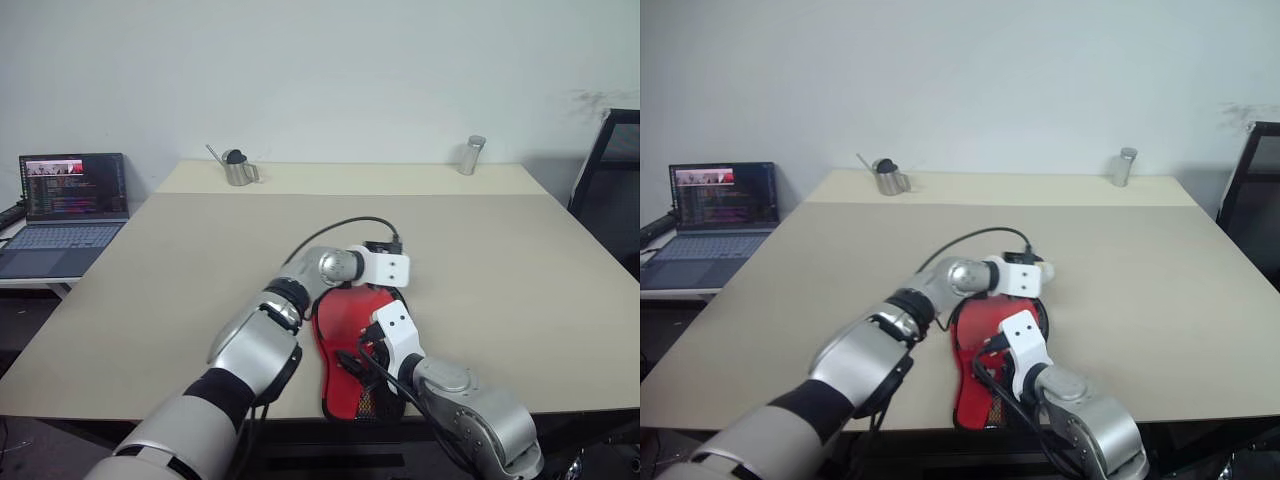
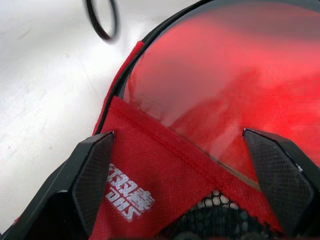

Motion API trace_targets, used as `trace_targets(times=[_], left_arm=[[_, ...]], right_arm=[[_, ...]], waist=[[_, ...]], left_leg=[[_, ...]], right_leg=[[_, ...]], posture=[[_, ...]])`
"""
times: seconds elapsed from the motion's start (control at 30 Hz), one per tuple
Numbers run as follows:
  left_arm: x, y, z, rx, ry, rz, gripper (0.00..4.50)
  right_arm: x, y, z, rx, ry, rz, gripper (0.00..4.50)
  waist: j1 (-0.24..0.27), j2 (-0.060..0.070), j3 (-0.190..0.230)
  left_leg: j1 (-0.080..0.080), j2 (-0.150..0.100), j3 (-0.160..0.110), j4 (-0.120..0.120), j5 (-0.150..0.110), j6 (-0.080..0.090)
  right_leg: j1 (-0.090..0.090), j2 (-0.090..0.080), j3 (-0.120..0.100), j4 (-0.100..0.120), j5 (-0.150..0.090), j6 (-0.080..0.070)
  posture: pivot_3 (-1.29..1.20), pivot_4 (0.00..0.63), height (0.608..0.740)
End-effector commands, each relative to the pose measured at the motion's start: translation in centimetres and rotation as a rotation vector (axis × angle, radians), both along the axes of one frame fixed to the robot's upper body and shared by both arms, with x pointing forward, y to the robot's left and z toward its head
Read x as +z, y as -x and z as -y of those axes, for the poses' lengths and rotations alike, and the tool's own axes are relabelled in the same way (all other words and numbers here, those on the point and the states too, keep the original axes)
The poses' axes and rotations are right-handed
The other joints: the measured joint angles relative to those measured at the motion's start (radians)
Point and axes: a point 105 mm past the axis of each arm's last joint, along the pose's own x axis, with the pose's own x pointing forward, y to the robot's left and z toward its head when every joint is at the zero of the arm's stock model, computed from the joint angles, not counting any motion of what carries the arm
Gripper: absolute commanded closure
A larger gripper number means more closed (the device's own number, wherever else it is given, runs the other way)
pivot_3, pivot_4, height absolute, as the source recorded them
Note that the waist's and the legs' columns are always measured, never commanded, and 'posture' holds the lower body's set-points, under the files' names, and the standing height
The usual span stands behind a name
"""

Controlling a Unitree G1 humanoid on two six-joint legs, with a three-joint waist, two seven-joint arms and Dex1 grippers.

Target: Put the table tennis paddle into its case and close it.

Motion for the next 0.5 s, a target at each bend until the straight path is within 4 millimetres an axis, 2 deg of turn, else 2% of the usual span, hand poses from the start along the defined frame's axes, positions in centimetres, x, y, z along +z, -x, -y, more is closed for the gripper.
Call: trace_targets(times=[0.03,0.07,0.13,0.2,0.27,0.33,0.5], left_arm=[[3.2,-1.1,-2.4,0.065,0.157,0.021,1.14],[3.7,-1.3,-2.9,0.078,0.183,0.018,1.14],[5.5,-2.0,-5.4,0.157,0.354,-0.037,1.14],[6.0,-2.3,-7.3,0.197,0.464,-0.097,1.14],[5.9,-2.1,-9.2,0.214,0.558,-0.185,1.14],[5.0,-1.0,-11.2,0.164,0.620,-0.318,1.14],[2.7,2.5,-14.7,0.075,0.572,-0.443,1.14]], right_arm=[[-2.3,-0.2,0.8,-0.017,0.044,-0.082,0.00],[-2.3,-0.3,0.9,-0.016,0.044,-0.079,0.00],[-1.8,-0.7,0.9,-0.015,0.034,-0.065,0.00],[-1.5,-1.0,1.1,-0.016,0.023,-0.056,0.00],[-1.0,-1.2,1.5,-0.013,0.010,-0.049,0.00],[-0.1,-1.2,1.9,0.003,-0.008,-0.036,0.00],[2.1,-0.6,2.4,0.058,-0.061,-0.006,0.00]], waist=[[0.000,0.000,0.000],[0.001,0.000,0.000],[0.002,0.000,0.000],[0.003,0.000,0.000],[0.003,0.000,0.000],[0.001,0.000,0.000],[0.001,0.001,0.001]], left_leg=[[0.002,0.000,0.000,0.000,0.000,0.000],[0.004,0.000,0.000,0.000,0.000,0.000],[0.007,0.000,-0.001,0.000,0.000,0.000],[0.008,0.000,-0.001,0.000,0.000,0.000],[0.008,0.000,-0.002,0.000,0.000,0.000],[0.008,0.000,-0.002,0.000,0.000,0.000],[0.007,0.001,-0.003,-0.003,0.000,0.000]], right_leg=[[0.002,0.000,0.000,0.000,0.000,0.000],[0.005,0.000,0.000,-0.001,0.000,0.001],[0.010,0.000,-0.002,-0.004,-0.002,0.003],[0.011,0.000,-0.002,-0.005,-0.001,0.004],[0.012,0.000,-0.002,-0.005,-0.001,0.004],[0.012,-0.001,-0.002,-0.006,0.000,0.002],[0.010,-0.001,-0.003,-0.007,0.001,-0.002]], posture=[[0.00,0.150,0.740],[0.00,0.150,0.740],[0.00,0.150,0.740],[0.00,0.150,0.740],[0.00,0.150,0.740],[0.00,0.150,0.740],[0.00,0.150,0.740]])
